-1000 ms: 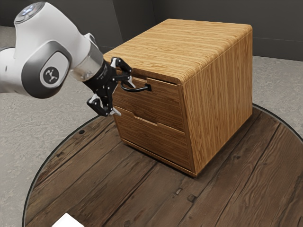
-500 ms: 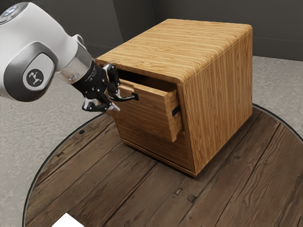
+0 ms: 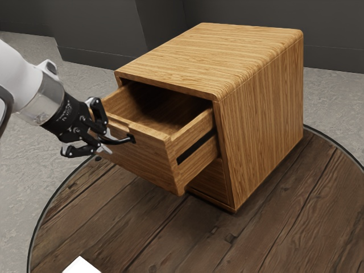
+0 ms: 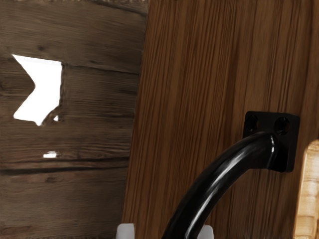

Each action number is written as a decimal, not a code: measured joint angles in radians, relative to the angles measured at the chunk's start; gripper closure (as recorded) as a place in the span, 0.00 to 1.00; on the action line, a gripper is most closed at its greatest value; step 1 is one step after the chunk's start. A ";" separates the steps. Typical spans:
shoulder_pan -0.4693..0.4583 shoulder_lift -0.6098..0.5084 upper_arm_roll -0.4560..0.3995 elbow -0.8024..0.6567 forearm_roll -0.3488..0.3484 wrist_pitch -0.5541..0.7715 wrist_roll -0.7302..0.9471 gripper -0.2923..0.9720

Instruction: Pull the drawer handle with one arm to open the drawer

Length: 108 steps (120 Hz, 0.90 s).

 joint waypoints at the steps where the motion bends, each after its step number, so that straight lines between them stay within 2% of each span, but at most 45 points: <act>1: 0.001 -0.004 0.000 -0.003 0.001 0.000 0.000 0.85; 55: 0.015 -0.235 -0.002 -0.167 0.041 -0.015 -0.001 0.83; 78: 0.016 -0.274 -0.001 -0.193 0.050 -0.031 -0.002 0.84; 108: 0.017 -0.355 -0.009 -0.186 0.053 -0.059 -0.004 0.58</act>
